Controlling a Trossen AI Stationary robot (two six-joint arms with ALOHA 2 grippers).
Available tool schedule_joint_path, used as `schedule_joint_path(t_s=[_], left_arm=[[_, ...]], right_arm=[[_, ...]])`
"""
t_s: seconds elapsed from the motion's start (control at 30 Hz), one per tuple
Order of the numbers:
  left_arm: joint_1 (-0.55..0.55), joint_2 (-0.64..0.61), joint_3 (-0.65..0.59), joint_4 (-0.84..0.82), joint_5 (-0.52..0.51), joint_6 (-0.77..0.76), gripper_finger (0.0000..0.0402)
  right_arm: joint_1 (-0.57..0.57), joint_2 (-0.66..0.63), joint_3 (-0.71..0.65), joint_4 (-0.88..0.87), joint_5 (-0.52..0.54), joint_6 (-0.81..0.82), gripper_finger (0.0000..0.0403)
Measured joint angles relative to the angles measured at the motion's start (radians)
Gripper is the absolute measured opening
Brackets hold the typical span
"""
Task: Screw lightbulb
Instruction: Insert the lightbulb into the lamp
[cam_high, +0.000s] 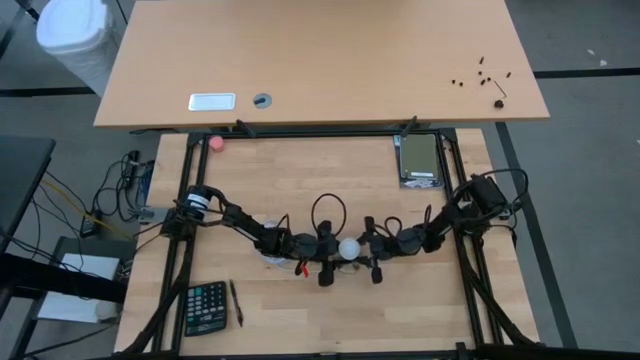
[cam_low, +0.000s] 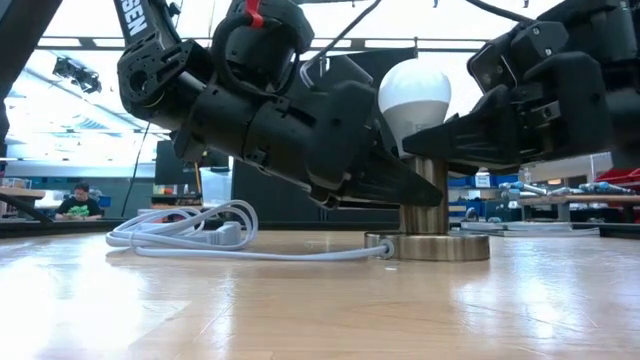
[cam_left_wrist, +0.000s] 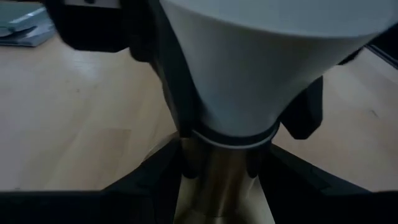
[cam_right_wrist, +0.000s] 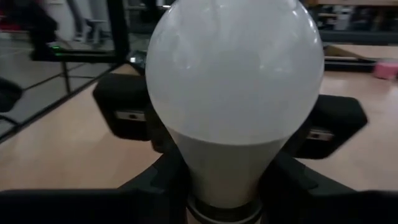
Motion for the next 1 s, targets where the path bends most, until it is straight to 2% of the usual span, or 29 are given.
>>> schedule_joint_path(t_s=[0.23,0.4,0.83,1.0], left_arm=[[0.0,0.002,0.001,0.001,-0.048,-0.023,0.0198],[0.0,0.002,0.002,0.0,-0.073,-0.042,0.0198],[-0.005,0.002,-0.001,0.0,-0.105,-0.055,0.0198],[-0.005,0.002,-0.001,-0.004,-0.123,-0.066,0.0198]], right_arm=[[0.047,0.002,0.002,-0.006,0.159,0.021,0.0162],[0.065,0.002,0.009,-0.017,0.233,0.058,0.0162],[0.137,0.003,0.109,-0.177,0.476,0.148,0.0162],[0.158,0.002,0.173,-0.309,0.586,0.214,0.0162]])
